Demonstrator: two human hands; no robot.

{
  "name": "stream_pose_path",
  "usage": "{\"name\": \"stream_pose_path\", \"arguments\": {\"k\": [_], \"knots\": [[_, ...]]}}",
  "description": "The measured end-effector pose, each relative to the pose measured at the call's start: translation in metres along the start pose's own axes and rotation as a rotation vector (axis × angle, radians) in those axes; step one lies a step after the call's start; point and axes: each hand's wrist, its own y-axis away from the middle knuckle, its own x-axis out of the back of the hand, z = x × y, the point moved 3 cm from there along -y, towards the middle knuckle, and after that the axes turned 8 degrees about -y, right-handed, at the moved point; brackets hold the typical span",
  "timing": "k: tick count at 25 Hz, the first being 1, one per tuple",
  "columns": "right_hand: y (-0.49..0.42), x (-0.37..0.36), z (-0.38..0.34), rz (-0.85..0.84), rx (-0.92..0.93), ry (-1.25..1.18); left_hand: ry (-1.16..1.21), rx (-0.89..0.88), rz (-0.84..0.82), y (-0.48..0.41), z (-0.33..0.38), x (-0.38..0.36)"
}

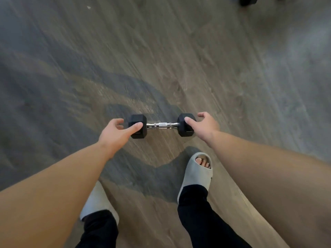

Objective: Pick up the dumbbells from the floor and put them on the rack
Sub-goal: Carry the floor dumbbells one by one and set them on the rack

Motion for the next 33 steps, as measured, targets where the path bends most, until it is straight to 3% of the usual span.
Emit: {"name": "stream_pose_path", "arguments": {"k": [7, 13, 18, 26, 33], "knots": [[-0.074, -0.041, 0.028, -0.058, -0.027, -0.016, -0.042, -0.063, 0.039, -0.092, -0.007, -0.055], [-0.02, -0.036, -0.001, -0.04, -0.048, 0.027, -0.105, -0.06, 0.086, -0.049, -0.008, -0.012], [0.09, -0.028, -0.08, -0.09, -0.027, 0.007, -0.11, -0.059, 0.134, 0.049, 0.008, 0.097], [0.318, -0.009, -0.278, -0.142, 0.172, -0.042, -0.007, -0.132, 0.345, 0.248, 0.044, 0.335], [0.545, -0.02, -0.362, -0.233, 0.31, -0.072, 0.023, -0.147, 0.584, 0.465, 0.003, 0.496]]}}
